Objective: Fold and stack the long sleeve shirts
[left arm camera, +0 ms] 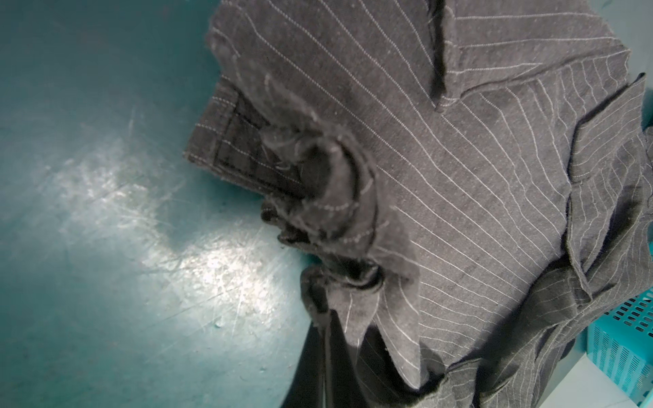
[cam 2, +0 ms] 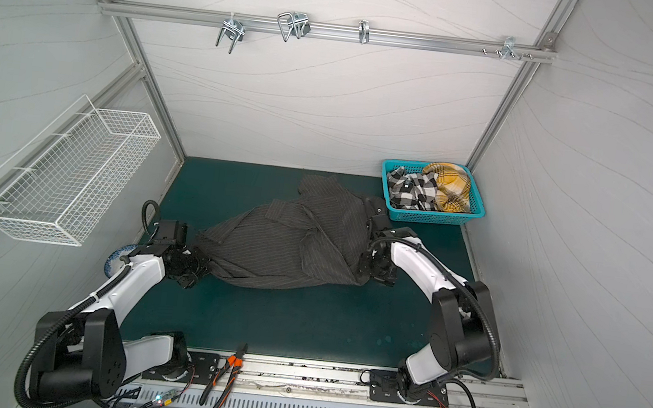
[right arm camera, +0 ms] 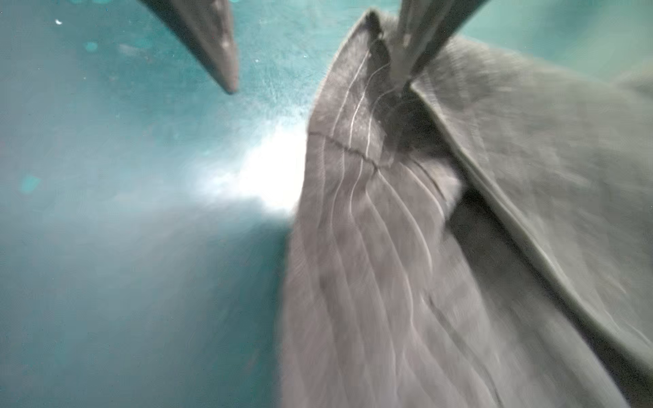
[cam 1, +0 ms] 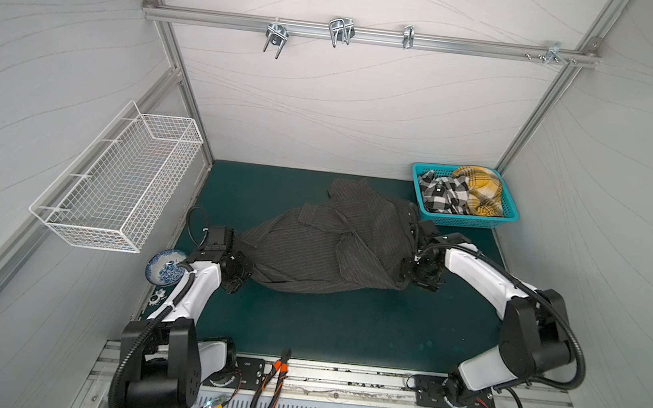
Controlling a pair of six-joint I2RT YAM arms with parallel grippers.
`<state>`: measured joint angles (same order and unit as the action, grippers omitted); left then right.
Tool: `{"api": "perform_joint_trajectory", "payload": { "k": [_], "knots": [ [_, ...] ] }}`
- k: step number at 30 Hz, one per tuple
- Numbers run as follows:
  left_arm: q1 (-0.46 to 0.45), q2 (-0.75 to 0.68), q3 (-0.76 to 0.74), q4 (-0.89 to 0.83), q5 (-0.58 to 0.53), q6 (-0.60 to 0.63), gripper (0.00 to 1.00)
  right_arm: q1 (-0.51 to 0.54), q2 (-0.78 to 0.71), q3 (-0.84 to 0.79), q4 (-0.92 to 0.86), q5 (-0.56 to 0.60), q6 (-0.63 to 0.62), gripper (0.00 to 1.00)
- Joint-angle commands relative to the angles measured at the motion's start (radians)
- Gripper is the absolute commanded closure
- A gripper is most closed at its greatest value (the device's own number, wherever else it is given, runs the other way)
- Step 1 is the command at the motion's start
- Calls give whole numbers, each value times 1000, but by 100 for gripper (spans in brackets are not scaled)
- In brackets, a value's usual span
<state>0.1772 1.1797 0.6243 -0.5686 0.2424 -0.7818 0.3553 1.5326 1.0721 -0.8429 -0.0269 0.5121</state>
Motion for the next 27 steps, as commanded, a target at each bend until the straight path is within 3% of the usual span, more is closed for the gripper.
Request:
{"api": "perform_joint_trajectory", "payload": {
  "k": [1,7,13,18,27],
  "knots": [
    [10,3,31,0,-14,12,100,-104,26,54,40,-173,-45,27],
    [14,1,34,-10,-17,19,100,-209,161,60,191,-341,-12,39],
    [24,14,31,-8,-6,21,100,-217,289,63,342,-431,40,51],
    [43,15,37,-17,-3,29,100,-219,338,59,380,-391,53,68],
    [70,37,54,-24,-2,38,100,-220,260,-4,349,-316,39,73]
  ]
}}
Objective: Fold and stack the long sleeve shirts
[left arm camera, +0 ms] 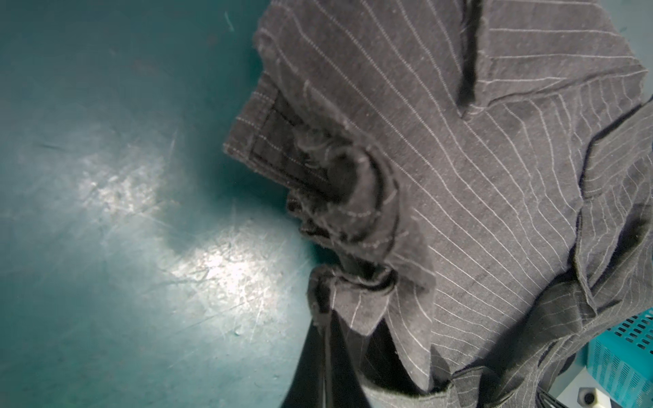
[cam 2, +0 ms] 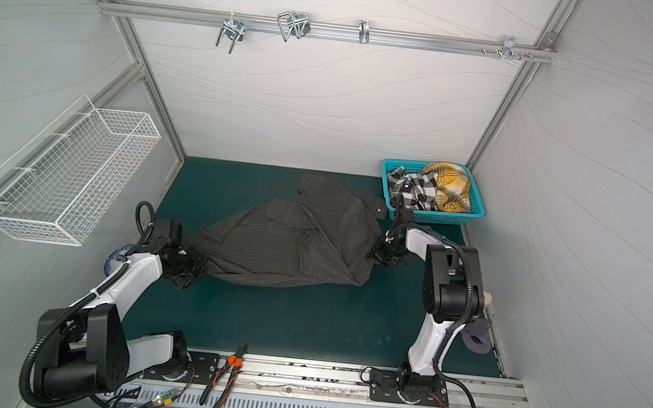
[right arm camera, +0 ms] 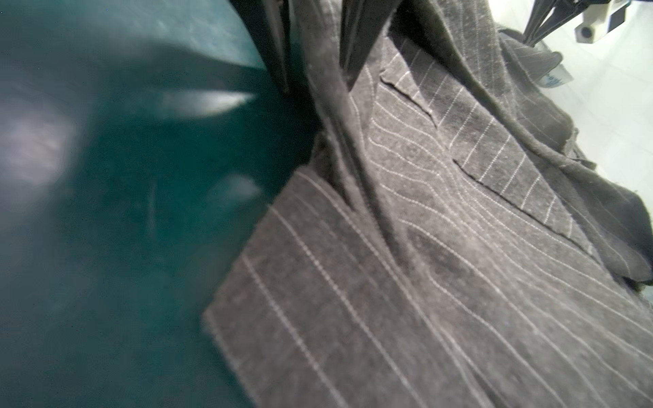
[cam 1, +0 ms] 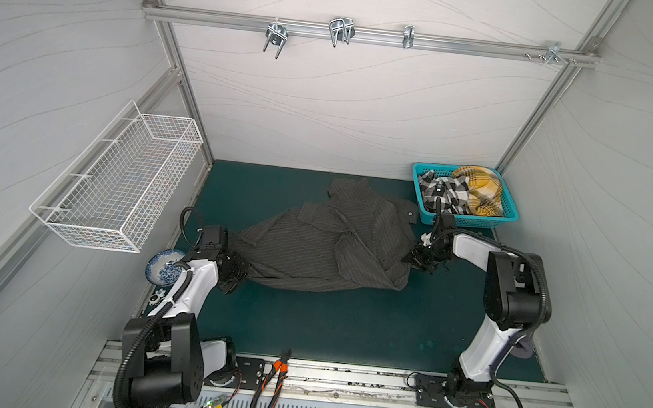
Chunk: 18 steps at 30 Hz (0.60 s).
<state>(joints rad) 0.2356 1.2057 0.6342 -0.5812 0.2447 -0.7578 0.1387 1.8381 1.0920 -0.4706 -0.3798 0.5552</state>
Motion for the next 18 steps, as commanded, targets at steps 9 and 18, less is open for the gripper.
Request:
{"api": "perform_joint_trajectory", "payload": {
  "k": [9,18],
  "knots": [
    [47,6,30,-4,20,-1,100,-1,-118,-61,6,-41,-7,100],
    [47,407,678,161,-62,-194,100,-1,95,759,-168,-104,22,100]
  ]
}}
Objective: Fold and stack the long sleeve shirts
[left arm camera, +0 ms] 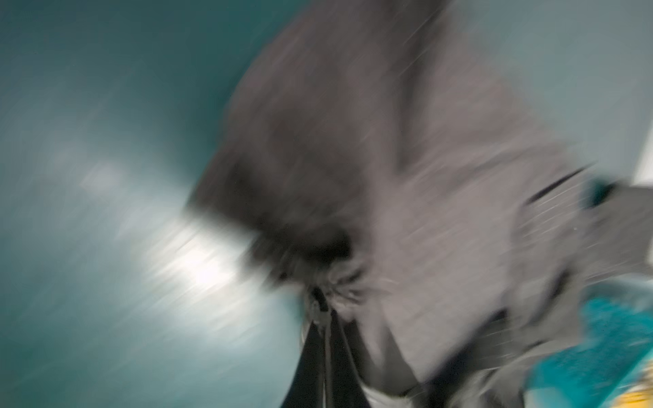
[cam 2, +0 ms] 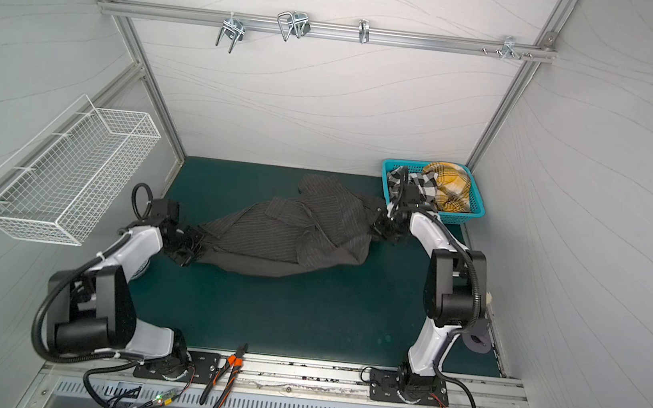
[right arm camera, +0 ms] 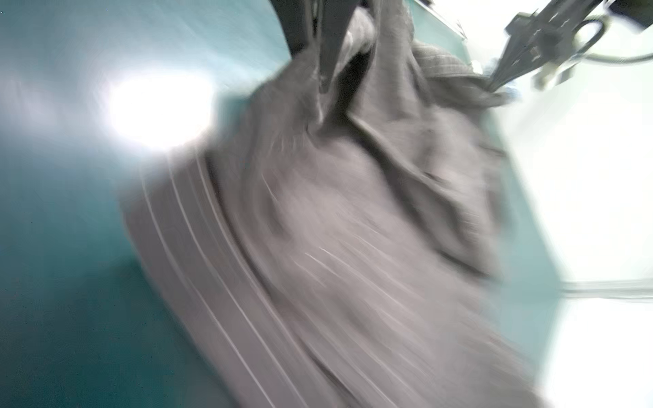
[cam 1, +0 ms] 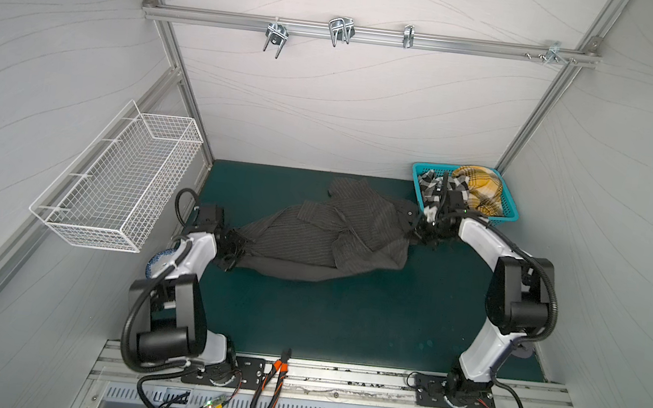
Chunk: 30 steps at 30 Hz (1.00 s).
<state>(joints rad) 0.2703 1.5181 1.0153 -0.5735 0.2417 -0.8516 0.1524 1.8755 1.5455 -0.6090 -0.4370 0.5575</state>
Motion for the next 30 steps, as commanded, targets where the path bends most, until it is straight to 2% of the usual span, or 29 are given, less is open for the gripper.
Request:
{"api": "perform_joint_trajectory", "payload": {
  "k": [1,3,5,7,9,10,13,18,21,24,26,29,30],
  "knots": [
    [21,130,409,144,-53,-146,100,-27,92,444,-69,-63,35,100],
    [29,184,701,97,-61,-202,100,-50,162,808,-165,-90,48,100],
    [28,231,991,-20,-81,-208,100,-80,185,1010,-180,-121,70,100],
    [30,244,1155,-89,-79,-203,100,-111,129,977,-111,-168,122,100],
    [30,203,1168,-127,-87,-179,100,-123,38,823,-51,-190,130,100],
    [30,171,1129,-134,-99,-165,100,-123,-10,740,-23,-189,122,100],
    [30,48,871,-111,-105,-148,100,-123,-152,423,53,-194,97,100],
    [17,-162,284,22,-3,-129,100,-122,-392,-178,134,-133,44,100],
    [-17,-267,-36,72,15,-66,100,-123,-474,-444,120,-89,13,100],
    [-47,-307,-278,99,23,-17,100,-121,-497,-658,138,-35,-11,100],
    [-49,-310,-401,122,25,-7,100,-118,-480,-741,151,-6,-25,100],
    [-49,-292,-486,110,0,12,100,-116,-429,-789,145,33,-46,100],
    [-50,-285,-501,110,1,13,100,-112,-414,-796,139,42,-45,93]
  ]
}}
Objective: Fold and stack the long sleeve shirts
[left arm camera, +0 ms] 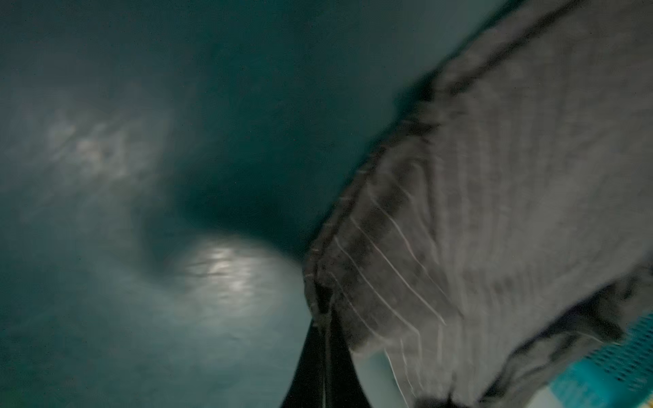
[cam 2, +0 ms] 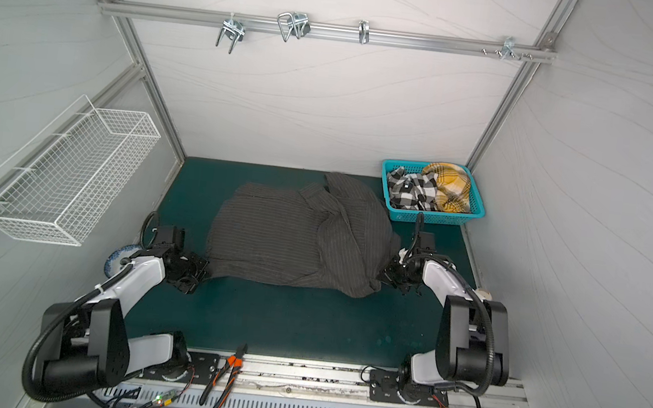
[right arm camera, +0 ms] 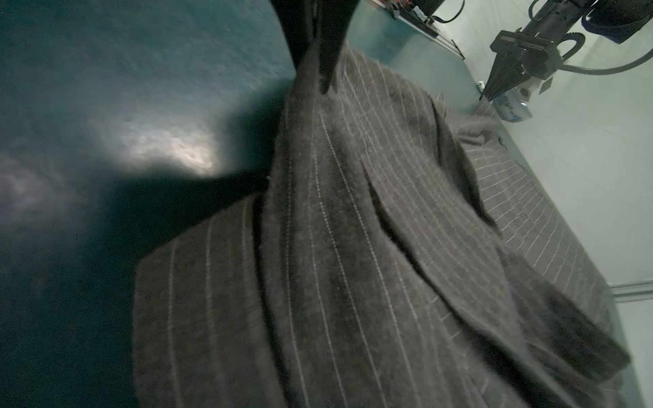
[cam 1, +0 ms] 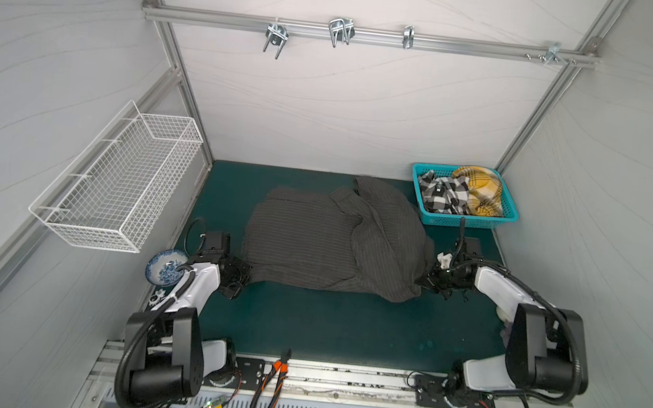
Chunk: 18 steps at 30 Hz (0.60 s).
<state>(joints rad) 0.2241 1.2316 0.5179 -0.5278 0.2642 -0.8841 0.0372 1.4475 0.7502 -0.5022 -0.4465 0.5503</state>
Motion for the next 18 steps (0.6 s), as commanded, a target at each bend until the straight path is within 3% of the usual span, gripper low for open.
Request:
{"api": "perform_joint_trajectory", "payload": {
  "k": [1,3,6,8,10,12,13,18],
  "knots": [
    [-3,8,-11,65,-24,49,100,7,21,-8,31,58,-36,83],
    [-3,18,-8,47,-33,46,100,23,23,-20,26,77,-26,58],
    [-4,0,6,23,-39,43,100,65,6,-32,10,121,-16,49],
    [-3,-21,14,9,-44,40,100,86,7,-32,-14,145,-11,49],
    [-3,-38,33,-12,-54,43,100,91,11,-37,-29,162,-6,57],
    [-3,-45,57,-30,-65,42,100,85,26,-42,-6,174,3,79],
    [-4,-44,67,-29,-72,40,100,78,43,-33,8,176,6,85],
    [4,82,201,-19,-160,43,100,72,342,221,38,144,-37,100]
  ]
}}
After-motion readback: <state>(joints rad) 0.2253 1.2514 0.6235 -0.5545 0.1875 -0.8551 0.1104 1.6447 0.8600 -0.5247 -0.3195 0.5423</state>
